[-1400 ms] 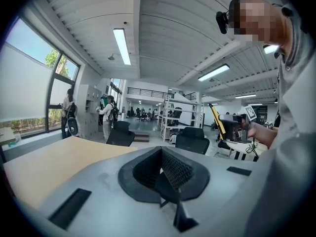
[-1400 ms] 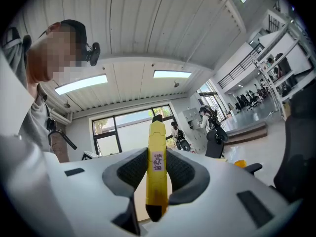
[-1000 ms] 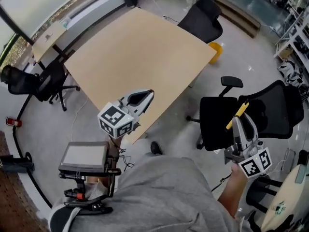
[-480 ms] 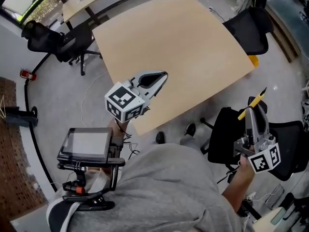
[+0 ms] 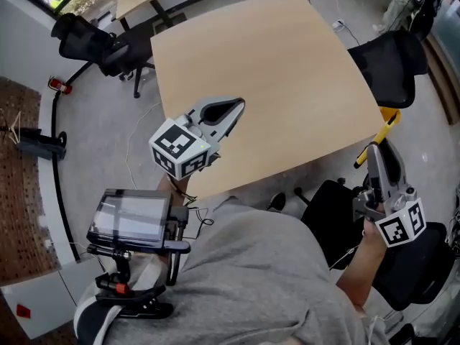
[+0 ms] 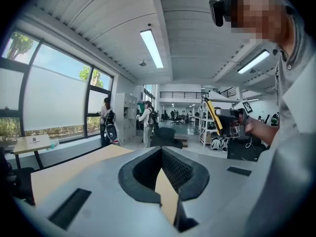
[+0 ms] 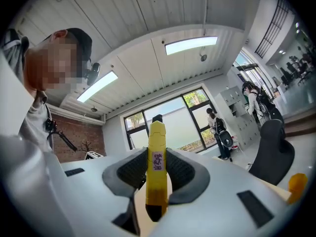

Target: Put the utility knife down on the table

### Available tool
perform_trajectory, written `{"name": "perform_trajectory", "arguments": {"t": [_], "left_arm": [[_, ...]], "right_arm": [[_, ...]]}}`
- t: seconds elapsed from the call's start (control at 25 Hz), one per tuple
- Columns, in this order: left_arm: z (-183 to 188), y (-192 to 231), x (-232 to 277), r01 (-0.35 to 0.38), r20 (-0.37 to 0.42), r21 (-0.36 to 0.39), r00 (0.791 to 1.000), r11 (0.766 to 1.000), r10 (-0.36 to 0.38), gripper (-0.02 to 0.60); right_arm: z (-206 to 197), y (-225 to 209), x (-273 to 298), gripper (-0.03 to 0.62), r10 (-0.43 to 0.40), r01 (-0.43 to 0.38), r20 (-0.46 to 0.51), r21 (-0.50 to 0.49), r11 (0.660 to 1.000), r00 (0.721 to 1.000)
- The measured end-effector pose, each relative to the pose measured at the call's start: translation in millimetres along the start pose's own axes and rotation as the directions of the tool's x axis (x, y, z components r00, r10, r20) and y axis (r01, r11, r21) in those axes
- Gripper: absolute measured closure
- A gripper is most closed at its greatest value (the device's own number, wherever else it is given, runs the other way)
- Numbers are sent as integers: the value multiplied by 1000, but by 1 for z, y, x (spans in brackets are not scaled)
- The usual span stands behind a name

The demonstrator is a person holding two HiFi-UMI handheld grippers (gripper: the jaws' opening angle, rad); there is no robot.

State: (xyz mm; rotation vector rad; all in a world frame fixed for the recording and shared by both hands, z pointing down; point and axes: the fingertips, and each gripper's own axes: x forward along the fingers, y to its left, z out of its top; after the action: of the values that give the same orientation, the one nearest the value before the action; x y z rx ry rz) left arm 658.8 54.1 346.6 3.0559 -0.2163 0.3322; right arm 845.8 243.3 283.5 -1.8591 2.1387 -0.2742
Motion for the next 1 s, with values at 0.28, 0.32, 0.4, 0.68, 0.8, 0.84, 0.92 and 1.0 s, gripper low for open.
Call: {"name": "perform_trajectory", "arguments": {"t": [0.28, 0.32, 0.4, 0.68, 0.8, 0.84, 0.92, 1.0], "left_arm": [[20, 7, 2, -83, 22, -15, 996, 996, 83, 577], [20, 11, -1, -95, 25, -17, 995, 995, 96, 577], [18, 23, -7, -117, 30, -22, 993, 993, 118, 577], [4, 45, -36, -164, 54, -37, 985, 986, 166, 577], [6, 78, -56, -171, 73, -32, 982, 985, 173, 577], [7, 90, -62, -174, 77, -29, 981, 984, 175, 577], [9, 110, -72, -176, 87, -29, 980, 984, 177, 577], [8, 123, -78, -174, 92, -34, 980, 984, 176, 577]], "right_arm": [[12, -24, 33, 477, 84, -84, -44, 14, 996, 995], [10, -26, 40, 477, 93, -92, -53, 18, 996, 994], [5, -26, 57, 477, 107, -106, -68, 15, 994, 992], [-3, -8, 87, 477, 140, -141, -93, -11, 990, 986], [-2, 9, 125, 477, 138, -143, -100, -40, 989, 985], [-1, 15, 138, 477, 136, -142, -101, -48, 989, 985], [2, 24, 160, 477, 133, -141, -107, -67, 988, 985], [3, 32, 176, 477, 131, -141, -113, -83, 986, 985]]}}
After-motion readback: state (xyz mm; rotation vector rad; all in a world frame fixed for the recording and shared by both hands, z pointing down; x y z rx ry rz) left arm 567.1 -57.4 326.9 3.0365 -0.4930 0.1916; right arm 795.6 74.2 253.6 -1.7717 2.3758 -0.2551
